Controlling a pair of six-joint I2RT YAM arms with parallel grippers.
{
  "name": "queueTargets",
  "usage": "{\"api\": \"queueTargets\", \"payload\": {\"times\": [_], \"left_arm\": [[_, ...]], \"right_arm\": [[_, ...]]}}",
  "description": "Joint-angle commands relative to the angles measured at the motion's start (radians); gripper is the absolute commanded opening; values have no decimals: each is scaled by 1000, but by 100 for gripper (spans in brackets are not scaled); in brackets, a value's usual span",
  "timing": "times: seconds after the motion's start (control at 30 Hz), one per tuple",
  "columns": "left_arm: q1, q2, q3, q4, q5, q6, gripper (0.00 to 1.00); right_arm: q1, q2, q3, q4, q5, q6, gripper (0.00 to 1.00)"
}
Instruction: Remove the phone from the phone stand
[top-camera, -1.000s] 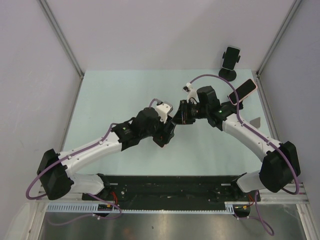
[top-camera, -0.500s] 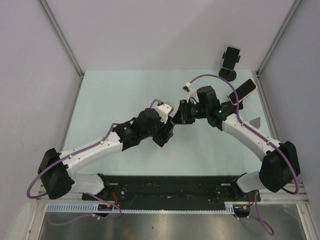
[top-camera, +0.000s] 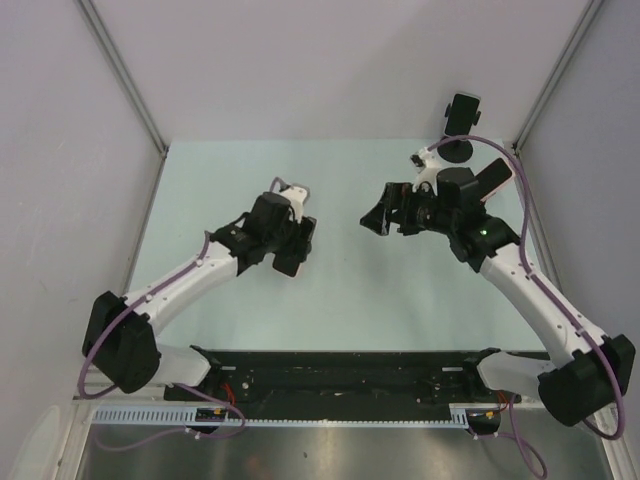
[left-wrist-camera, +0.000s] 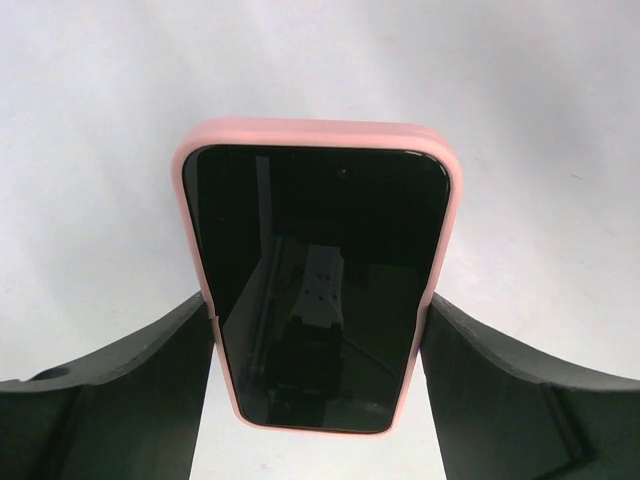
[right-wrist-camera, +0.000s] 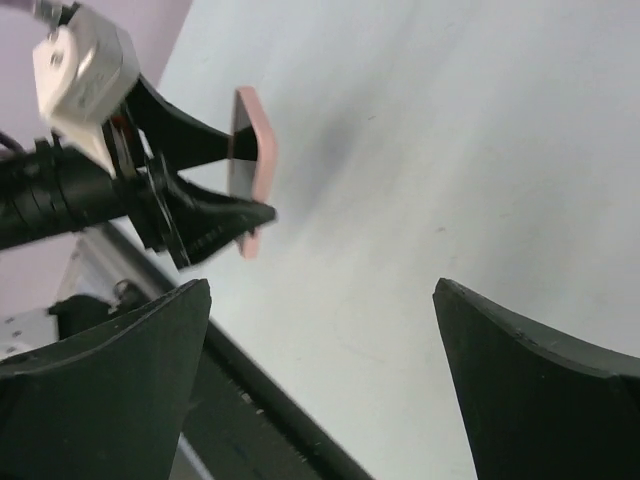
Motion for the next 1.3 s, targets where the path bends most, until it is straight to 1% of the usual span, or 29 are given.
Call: {"api": "queueTargets", "payload": {"times": [0.0, 0.03, 0.07, 0.1, 0.13, 0.17, 0.23, 0.27, 0.33, 0.37, 0.43, 0.47, 0.53, 0.67, 0.77, 0.97, 1.1, 1.17, 1.27], "left_arm": [[186, 65, 118, -22, 27, 63, 7], [220, 110, 138, -32, 19, 75, 7], [290, 136, 181, -41, 7, 102, 6], [326, 160, 204, -55, -4, 113, 6], [361, 215, 227, -62, -13, 124, 4], [433, 243, 279, -69, -6, 138, 3], [498, 330, 333, -90, -3, 147, 2], [550, 358, 386, -95, -3, 167, 2], [593, 438, 437, -101, -21, 191, 2], [625, 464, 489, -102, -21, 217, 3], [662, 541, 540, -110, -21, 245, 3], [662, 565, 588, -113, -19, 270, 3], [717, 633, 631, -125, -18, 294, 3], [760, 739, 743, -142, -22, 360, 4], [792, 809, 802, -153, -29, 380, 4], [835, 918, 898, -199, -36, 406, 12], [843, 961, 922, -214, -39, 425, 22], [848, 974, 930, -220, -44, 429, 23], [848, 993, 933, -228, -42, 429, 29]], "right_arm": [[-10, -103, 14, -78, 226, -100, 100], [-14, -118, 9, -94, 251, -110, 100], [-16, -134, 3, -98, 292, -127, 100], [-17, -160, -3, -101, 306, -133, 100], [-20, -173, -18, -104, 317, -138, 100], [-30, -186, -26, -106, 330, -140, 100], [-37, -216, -52, -106, 337, -146, 100], [-45, -226, -60, -106, 337, -147, 100], [-51, -246, -75, -106, 337, -152, 100], [-57, -250, -87, -105, 335, -156, 100], [-66, -264, -95, -106, 337, -170, 100], [-69, -266, -100, -105, 335, -176, 100], [-76, -267, -104, -100, 335, -193, 100], [-85, -250, -113, -83, 320, -221, 100], [-85, -232, -117, -72, 305, -236, 100], [-85, -178, -123, -49, 288, -256, 100], [-86, -154, -123, -31, 284, -256, 99], [-86, -141, -123, -28, 283, -256, 99], [-85, -129, -124, -25, 283, -255, 99]]}}
